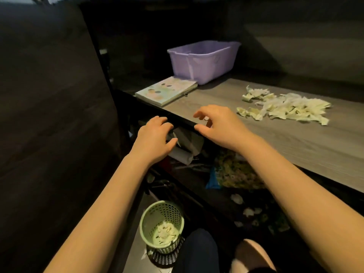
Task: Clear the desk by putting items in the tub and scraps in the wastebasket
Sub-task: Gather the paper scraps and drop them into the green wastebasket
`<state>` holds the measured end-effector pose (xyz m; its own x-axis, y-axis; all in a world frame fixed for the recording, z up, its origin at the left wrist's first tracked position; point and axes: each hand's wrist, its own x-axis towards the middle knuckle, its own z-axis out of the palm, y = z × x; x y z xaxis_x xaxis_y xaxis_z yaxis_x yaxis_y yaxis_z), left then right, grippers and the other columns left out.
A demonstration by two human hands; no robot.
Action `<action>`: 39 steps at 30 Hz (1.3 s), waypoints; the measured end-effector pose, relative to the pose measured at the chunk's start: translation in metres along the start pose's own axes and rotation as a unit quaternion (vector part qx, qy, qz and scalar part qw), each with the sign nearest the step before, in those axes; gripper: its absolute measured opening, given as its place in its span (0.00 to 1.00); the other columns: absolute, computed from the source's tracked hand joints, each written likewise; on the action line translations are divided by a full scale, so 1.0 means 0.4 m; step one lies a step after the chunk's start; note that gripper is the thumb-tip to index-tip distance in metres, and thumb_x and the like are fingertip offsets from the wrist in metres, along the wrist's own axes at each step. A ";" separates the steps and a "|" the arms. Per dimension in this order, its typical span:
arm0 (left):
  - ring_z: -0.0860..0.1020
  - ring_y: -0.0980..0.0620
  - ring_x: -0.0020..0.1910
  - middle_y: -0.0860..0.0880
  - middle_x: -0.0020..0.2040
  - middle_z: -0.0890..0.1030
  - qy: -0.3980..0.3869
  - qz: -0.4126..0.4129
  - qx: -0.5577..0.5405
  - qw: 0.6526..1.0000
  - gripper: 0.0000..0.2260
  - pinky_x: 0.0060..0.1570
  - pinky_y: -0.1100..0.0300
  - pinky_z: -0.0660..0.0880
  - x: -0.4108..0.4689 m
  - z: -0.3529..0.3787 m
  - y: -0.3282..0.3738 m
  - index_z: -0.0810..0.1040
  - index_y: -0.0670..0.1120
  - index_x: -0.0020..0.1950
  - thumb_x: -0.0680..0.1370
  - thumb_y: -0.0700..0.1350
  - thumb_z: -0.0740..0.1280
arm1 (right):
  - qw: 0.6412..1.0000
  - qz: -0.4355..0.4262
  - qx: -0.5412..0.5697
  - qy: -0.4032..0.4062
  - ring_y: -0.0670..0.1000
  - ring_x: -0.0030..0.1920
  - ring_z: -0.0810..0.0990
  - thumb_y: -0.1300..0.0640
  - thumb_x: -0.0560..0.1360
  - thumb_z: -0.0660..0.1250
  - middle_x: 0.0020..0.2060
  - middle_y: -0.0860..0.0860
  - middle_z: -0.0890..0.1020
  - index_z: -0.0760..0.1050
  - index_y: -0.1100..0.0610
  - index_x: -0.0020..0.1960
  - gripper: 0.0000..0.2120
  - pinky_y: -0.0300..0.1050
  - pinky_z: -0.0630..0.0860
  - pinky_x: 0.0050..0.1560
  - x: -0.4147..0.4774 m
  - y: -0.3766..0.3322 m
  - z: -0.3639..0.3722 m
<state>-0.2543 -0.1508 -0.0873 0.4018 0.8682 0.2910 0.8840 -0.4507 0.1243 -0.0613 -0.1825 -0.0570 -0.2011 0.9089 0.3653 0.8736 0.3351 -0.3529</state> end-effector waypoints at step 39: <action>0.66 0.46 0.63 0.46 0.62 0.69 -0.086 0.111 -0.139 0.980 0.12 0.60 0.52 0.65 0.372 0.132 0.435 0.73 0.50 0.59 0.79 0.53 0.60 | 0.938 0.316 -0.132 -0.060 0.57 0.66 0.69 0.37 0.75 0.60 0.71 0.54 0.62 0.66 0.49 0.70 0.27 0.54 0.74 0.58 -0.055 0.427 -0.196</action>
<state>-0.0281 -0.0890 -0.0723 0.6320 0.7540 0.1788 0.6809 -0.6505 0.3365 0.1271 -0.1646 -0.0578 0.3590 0.9320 0.0505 0.9112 -0.3382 -0.2352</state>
